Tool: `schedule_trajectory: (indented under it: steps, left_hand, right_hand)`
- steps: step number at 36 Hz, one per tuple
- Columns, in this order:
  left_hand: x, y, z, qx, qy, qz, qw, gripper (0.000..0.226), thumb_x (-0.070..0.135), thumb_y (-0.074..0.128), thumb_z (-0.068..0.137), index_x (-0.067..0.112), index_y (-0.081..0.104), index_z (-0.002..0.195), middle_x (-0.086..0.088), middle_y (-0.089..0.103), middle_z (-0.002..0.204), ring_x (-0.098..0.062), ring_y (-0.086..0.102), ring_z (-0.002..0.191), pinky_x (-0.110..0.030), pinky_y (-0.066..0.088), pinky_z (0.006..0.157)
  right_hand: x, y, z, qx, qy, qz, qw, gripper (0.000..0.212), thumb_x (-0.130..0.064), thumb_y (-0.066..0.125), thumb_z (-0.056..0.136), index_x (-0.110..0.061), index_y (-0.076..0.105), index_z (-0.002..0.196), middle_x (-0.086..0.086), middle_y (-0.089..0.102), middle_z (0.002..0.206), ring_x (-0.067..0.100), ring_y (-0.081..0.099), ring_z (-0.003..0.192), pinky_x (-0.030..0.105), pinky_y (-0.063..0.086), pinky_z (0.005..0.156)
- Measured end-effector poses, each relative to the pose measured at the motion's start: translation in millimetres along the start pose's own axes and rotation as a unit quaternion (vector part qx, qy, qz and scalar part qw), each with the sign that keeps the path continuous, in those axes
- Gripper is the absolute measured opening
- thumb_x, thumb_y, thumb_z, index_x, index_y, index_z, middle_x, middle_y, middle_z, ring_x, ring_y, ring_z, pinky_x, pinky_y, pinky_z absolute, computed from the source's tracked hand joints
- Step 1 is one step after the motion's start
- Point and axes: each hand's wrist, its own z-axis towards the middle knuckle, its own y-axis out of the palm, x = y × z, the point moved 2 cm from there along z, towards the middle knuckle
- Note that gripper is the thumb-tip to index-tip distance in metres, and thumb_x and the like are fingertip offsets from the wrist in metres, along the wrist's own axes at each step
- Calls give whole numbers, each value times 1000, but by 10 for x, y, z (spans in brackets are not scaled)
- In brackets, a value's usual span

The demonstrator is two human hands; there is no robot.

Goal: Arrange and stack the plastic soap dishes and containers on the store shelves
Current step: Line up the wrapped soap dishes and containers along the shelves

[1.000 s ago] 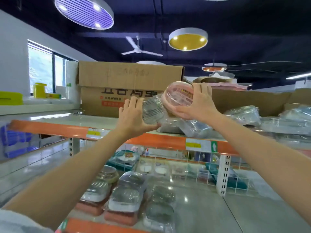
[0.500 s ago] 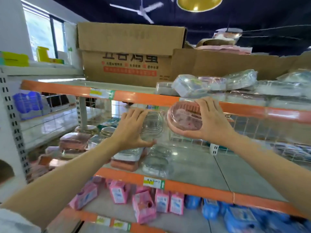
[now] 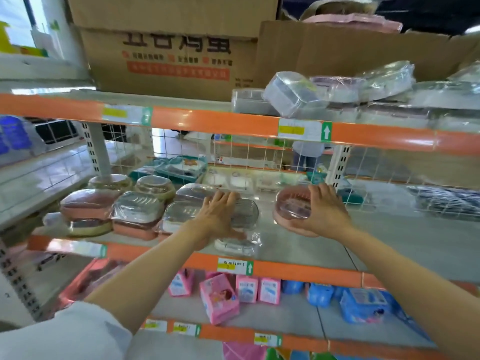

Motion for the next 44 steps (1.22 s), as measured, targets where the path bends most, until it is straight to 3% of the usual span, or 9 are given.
schedule_trajectory:
  steps: [4, 12, 16, 21, 25, 29, 32, 40, 44]
  left_hand:
    - [-98, 235, 277, -43, 22, -18, 999, 97, 58, 74, 68, 13, 25, 139, -3, 35, 142, -23, 30, 131, -41, 21, 112]
    - [-385, 679, 596, -87, 79, -52, 992, 84, 54, 73, 72, 10, 38, 135, -5, 39, 139, -21, 34, 128, -28, 24, 104]
    - [-462, 740, 695, -66, 114, -59, 989, 72, 52, 75, 71, 12, 47, 124, -3, 42, 129, -19, 38, 119, -27, 31, 98]
    - [-508, 751, 693, -35, 138, -73, 987, 70, 52, 77, 69, 15, 54, 123, 1, 40, 127, -13, 35, 116, -30, 39, 99]
    - [-527, 756, 667, -26, 136, -91, 986, 75, 52, 75, 70, 16, 50, 132, 4, 37, 133, -12, 32, 122, -32, 37, 106]
    - [-535, 734, 672, -22, 155, -89, 984, 80, 48, 74, 73, 17, 43, 140, 6, 23, 149, -13, 23, 132, -32, 32, 110]
    - [-544, 743, 707, -25, 157, -74, 984, 80, 49, 75, 72, 15, 45, 138, 2, 31, 144, -15, 28, 130, -35, 35, 108]
    - [-489, 738, 644, -24, 139, -73, 987, 87, 44, 74, 75, 13, 33, 145, 2, 25, 149, -15, 23, 136, -32, 28, 112]
    - [-441, 753, 608, -34, 115, -51, 992, 88, 44, 73, 76, 12, 31, 146, 0, 19, 153, -18, 22, 138, -33, 28, 113]
  right_hand:
    - [101, 183, 224, -28, 57, 29, 998, 102, -68, 67, 69, -10, 26, 142, 10, 33, 140, 27, 32, 128, 35, 32, 106]
    - [105, 593, 613, -63, 118, 45, 990, 103, -69, 66, 70, -7, 26, 142, 12, 33, 139, 28, 32, 127, 34, 34, 100]
    - [-14, 746, 832, -79, 132, 81, 985, 103, -69, 67, 69, -11, 24, 144, 11, 28, 145, 28, 31, 131, 36, 36, 100]
    - [-275, 920, 1126, -97, 117, 146, 977, 101, -68, 69, 67, -15, 29, 143, 6, 32, 145, 26, 31, 131, 37, 36, 102]
    - [-575, 1012, 1359, -130, 81, 223, 963, 123, -83, 58, 48, -15, 27, 146, 1, 31, 143, 24, 26, 133, 36, 31, 106]
    - [-784, 1208, 1546, -162, 21, 235, 958, 107, -58, 76, 67, -14, 23, 149, 5, 29, 147, 24, 29, 134, 36, 29, 109]
    - [-886, 1377, 1593, -196, -5, 226, 954, 96, -42, 76, 77, -12, 21, 150, 9, 26, 151, 24, 27, 138, 33, 25, 111]
    - [-875, 1353, 1633, -228, -25, 196, 953, 99, -53, 69, 79, -14, 15, 152, 6, 20, 156, 23, 23, 142, 37, 25, 112]
    - [-835, 1189, 1498, -180, -20, 236, 955, 86, -49, 70, 80, -12, 31, 146, 8, 37, 144, 25, 39, 130, 32, 35, 101]
